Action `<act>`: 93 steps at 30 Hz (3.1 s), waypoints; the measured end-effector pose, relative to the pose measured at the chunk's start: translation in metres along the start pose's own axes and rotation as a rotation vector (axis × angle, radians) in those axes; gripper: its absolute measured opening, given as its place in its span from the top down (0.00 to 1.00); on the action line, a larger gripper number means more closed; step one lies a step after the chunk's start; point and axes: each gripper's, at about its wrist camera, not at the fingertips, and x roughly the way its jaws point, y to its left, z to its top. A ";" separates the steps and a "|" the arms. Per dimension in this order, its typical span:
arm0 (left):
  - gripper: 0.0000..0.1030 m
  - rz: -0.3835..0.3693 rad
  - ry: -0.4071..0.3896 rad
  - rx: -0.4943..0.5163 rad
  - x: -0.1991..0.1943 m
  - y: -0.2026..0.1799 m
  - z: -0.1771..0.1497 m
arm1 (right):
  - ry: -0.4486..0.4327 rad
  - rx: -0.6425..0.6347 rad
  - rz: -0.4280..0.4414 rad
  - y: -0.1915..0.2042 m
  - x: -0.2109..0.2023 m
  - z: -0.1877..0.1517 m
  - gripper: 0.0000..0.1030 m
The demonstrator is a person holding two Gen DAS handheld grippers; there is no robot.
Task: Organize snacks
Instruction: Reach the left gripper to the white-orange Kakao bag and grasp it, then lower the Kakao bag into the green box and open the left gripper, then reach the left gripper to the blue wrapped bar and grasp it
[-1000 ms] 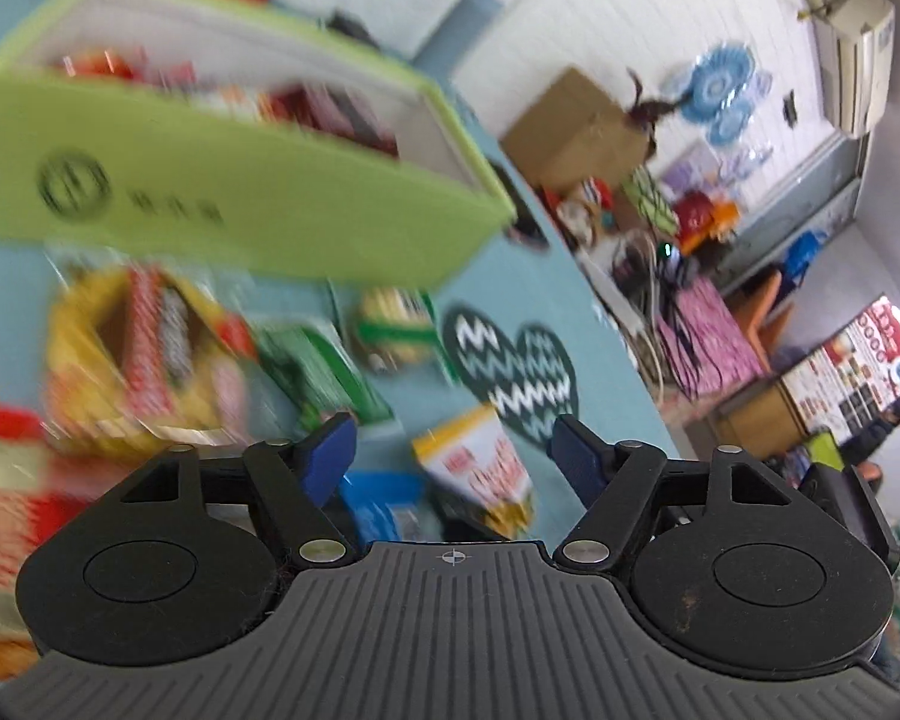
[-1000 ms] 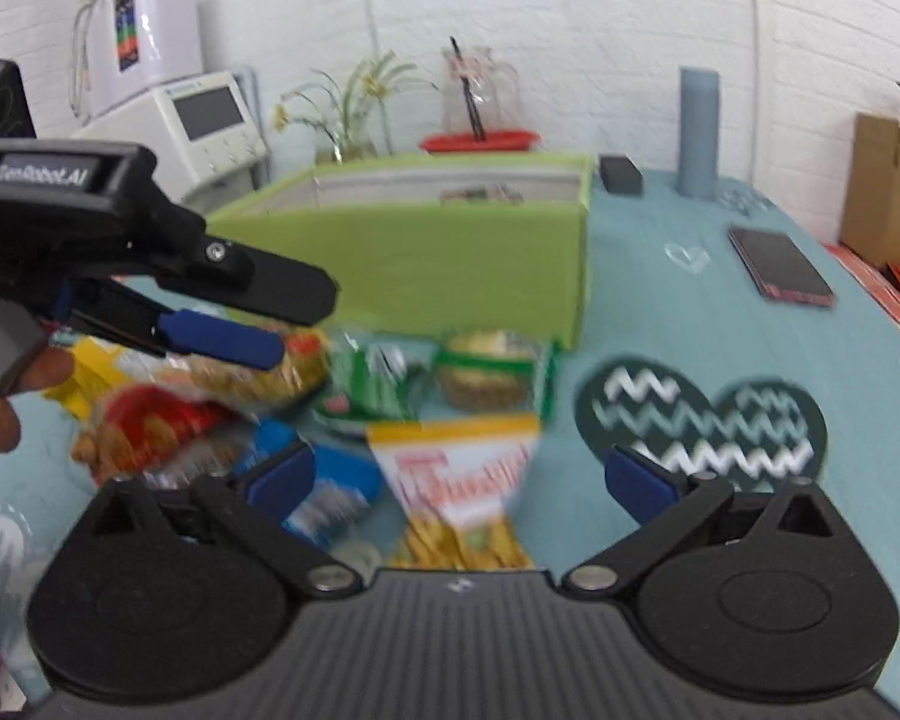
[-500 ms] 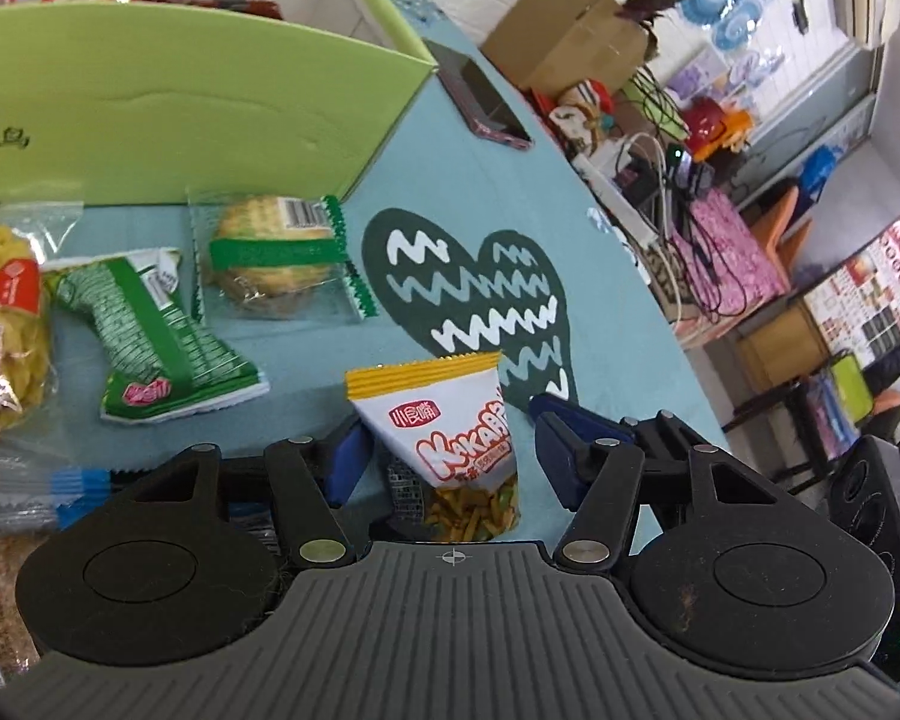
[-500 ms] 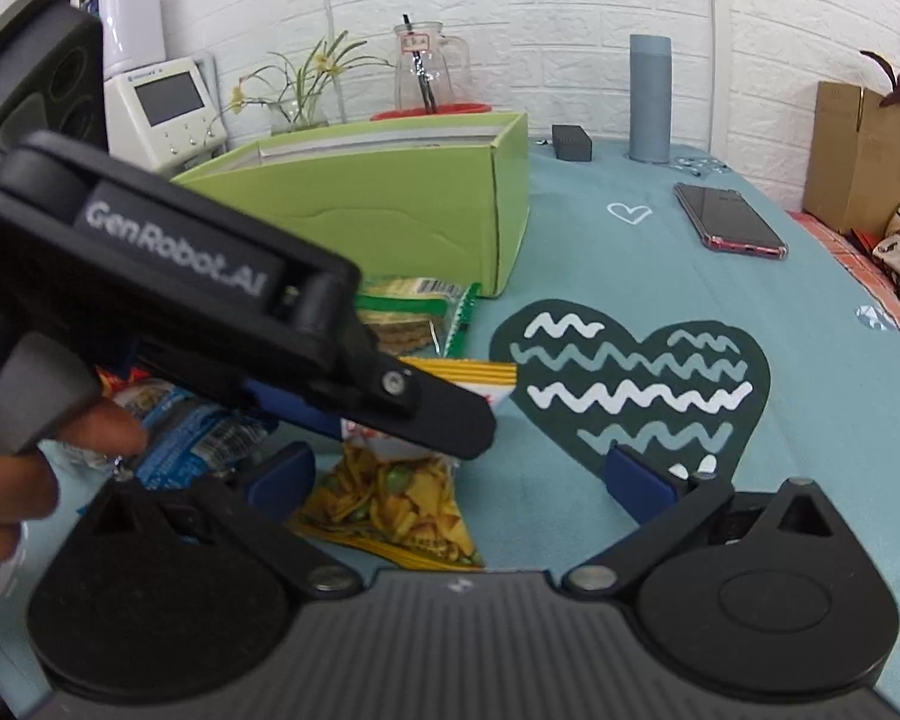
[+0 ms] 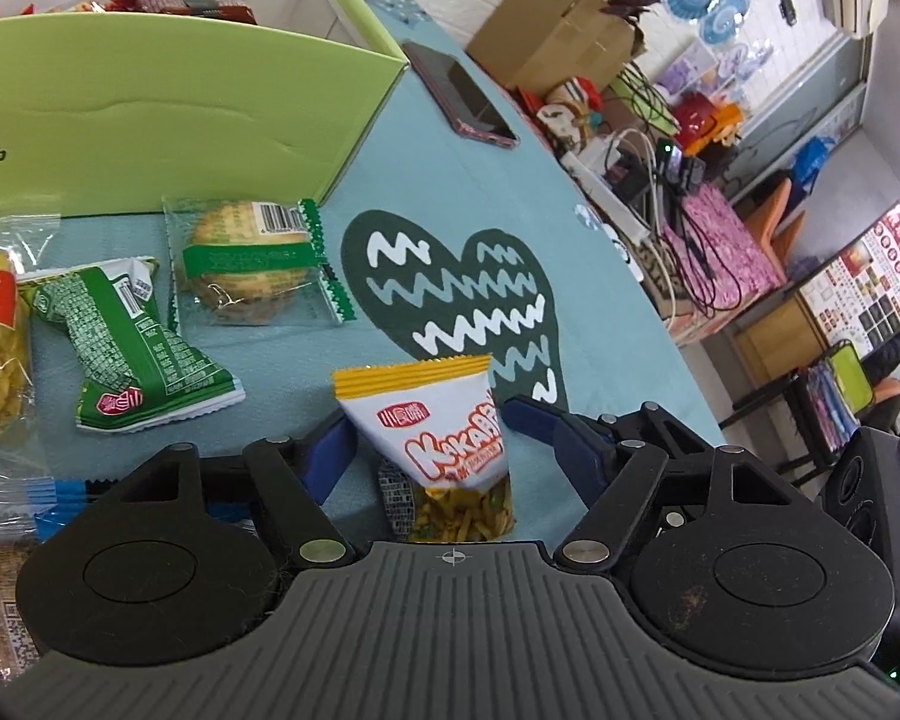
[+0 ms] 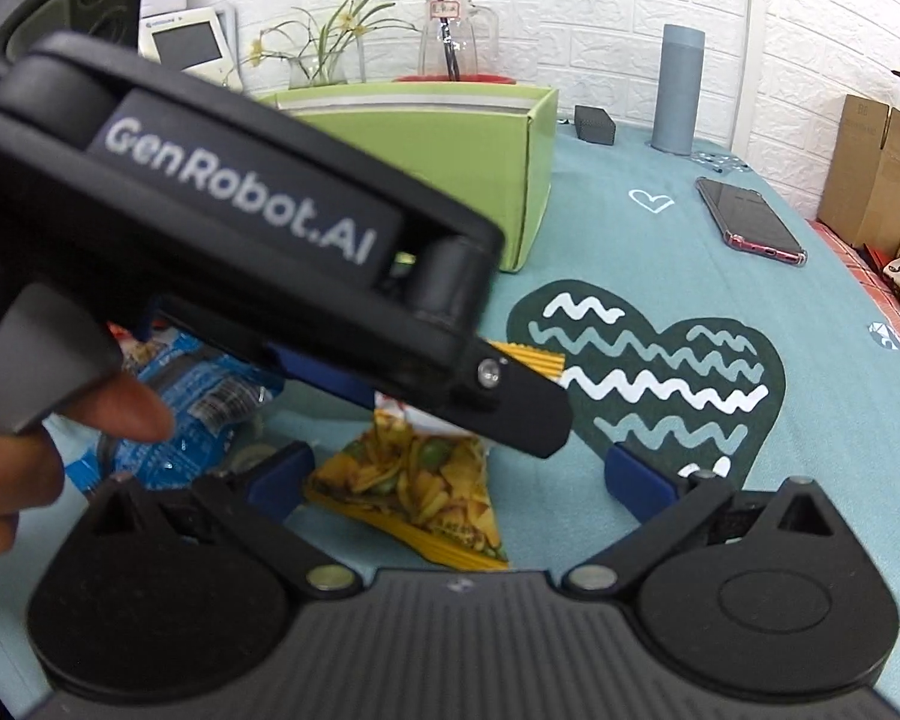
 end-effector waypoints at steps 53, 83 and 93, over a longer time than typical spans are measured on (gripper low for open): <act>0.29 0.105 -0.348 0.042 -0.130 0.041 0.052 | -0.161 -0.061 0.093 0.021 -0.011 0.073 0.01; 0.27 0.129 -0.118 -0.027 -0.067 0.018 -0.039 | -0.011 -0.020 0.031 0.069 -0.008 -0.003 0.01; 0.26 0.172 -0.096 0.022 -0.049 0.015 -0.038 | 0.021 -0.038 0.045 0.064 -0.010 0.000 0.01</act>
